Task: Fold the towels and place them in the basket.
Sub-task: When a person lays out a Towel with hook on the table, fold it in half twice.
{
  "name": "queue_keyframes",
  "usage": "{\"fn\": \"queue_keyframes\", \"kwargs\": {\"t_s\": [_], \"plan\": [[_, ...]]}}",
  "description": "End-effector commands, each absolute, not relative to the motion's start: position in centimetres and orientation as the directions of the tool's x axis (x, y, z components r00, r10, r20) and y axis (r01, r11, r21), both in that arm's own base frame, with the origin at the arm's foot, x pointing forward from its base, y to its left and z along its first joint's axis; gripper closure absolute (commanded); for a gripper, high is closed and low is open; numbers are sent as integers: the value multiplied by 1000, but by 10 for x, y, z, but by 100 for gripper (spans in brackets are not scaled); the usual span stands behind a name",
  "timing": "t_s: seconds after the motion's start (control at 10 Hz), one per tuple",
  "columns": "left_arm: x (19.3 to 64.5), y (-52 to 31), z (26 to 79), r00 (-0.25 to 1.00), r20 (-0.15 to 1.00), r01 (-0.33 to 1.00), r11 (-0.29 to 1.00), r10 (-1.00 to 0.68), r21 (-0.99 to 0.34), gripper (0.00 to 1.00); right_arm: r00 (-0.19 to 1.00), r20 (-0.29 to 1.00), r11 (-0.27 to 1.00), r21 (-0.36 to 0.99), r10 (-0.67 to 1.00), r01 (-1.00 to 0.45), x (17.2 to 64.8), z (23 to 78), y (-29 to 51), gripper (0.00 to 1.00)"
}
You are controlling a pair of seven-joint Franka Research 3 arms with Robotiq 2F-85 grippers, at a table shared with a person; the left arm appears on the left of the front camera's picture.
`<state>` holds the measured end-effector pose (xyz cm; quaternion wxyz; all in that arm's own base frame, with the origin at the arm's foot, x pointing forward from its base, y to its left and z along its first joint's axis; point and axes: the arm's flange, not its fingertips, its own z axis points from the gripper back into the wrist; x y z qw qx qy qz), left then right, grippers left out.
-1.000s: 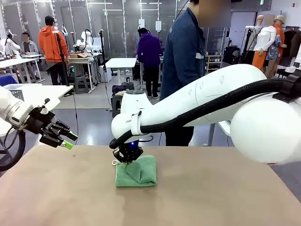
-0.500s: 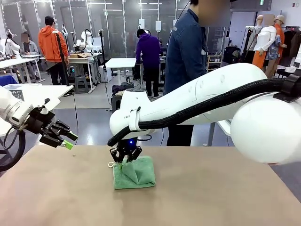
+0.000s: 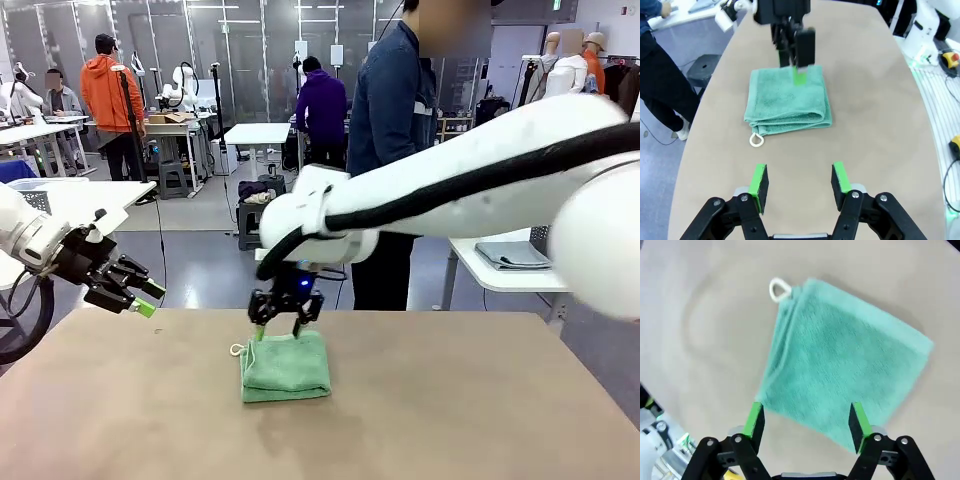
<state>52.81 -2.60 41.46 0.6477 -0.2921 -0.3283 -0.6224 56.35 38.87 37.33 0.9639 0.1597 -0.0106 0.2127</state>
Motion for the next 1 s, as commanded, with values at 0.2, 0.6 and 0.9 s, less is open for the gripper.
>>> {"fn": "queue_keyframes", "kwargs": {"t_s": [0.2, 0.6, 0.9], "plan": [[527, -26, 416, 4, 784, 998, 51, -620, 35, 35, 907, 70, 835, 367, 415, -410, 526, 385, 297, 15], [527, -26, 416, 4, 784, 998, 51, -620, 35, 35, 914, 49, 850, 351, 402, -392, 539, 386, 297, 15], [527, -26, 416, 4, 784, 998, 51, -620, 35, 35, 914, 49, 850, 351, 402, -392, 539, 386, 297, 15]]}}
